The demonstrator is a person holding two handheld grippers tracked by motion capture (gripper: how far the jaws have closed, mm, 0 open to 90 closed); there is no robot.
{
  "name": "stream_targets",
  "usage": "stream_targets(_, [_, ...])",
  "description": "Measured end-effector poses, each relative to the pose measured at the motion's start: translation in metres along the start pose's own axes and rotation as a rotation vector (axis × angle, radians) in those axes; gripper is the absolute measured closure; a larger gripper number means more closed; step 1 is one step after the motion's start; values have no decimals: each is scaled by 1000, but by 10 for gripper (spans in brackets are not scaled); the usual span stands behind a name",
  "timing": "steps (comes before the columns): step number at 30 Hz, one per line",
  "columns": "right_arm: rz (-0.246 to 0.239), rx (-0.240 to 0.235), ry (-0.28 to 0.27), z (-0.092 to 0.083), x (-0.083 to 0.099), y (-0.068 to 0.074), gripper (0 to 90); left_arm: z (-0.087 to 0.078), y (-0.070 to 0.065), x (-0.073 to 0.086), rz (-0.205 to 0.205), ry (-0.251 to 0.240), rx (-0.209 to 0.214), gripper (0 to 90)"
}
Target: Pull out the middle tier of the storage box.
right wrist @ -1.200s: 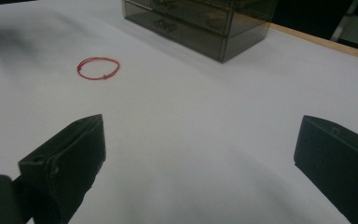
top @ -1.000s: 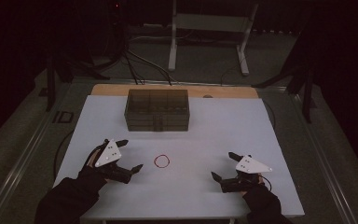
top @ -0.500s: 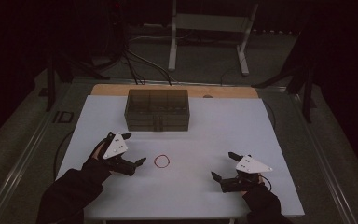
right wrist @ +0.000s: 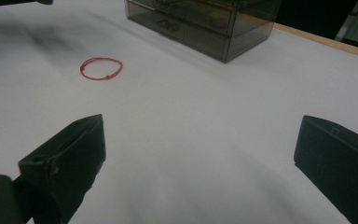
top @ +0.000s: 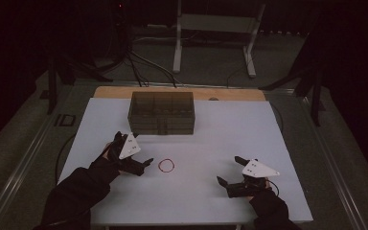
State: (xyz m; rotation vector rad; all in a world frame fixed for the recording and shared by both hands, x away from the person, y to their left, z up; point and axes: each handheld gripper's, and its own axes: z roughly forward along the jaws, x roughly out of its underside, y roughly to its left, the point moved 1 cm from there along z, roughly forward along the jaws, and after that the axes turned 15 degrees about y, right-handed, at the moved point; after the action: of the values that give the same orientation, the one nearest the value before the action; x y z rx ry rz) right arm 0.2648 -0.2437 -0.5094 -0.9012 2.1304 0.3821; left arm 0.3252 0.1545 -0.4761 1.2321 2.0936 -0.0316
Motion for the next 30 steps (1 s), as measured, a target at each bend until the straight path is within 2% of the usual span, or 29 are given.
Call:
stream_targets(3, [4, 1, -2, 0, 0, 0, 23, 6, -1, -3, 39, 25, -35, 35])
stream_targets(11, [11, -3, 3, 0, 1, -1, 23, 18, 0, -11, 82, 62, -76, 35])
stream_targets(16, [9, -5, 0, 0, 1, -1, 23, 24, -2, -15, 128, 105, -132, 35])
stream_targets(17, [9, -5, 0, 0, 1, -1, 23, 24, -2, -15, 128, 105, -132, 35])
stream_targets(22, [14, -5, 4, 1, 1, -2, 23, 27, -2, -19, 154, 145, -196, 35])
stream_targets(27, [15, -9, 5, 1, 1, -2, 23, 28, -1, -24, 157, 170, -217, 35])
stream_targets(30, [15, -10, 4, 1, 0, -1, 23, 29, -1, -27, 176, 185, -258, 35])
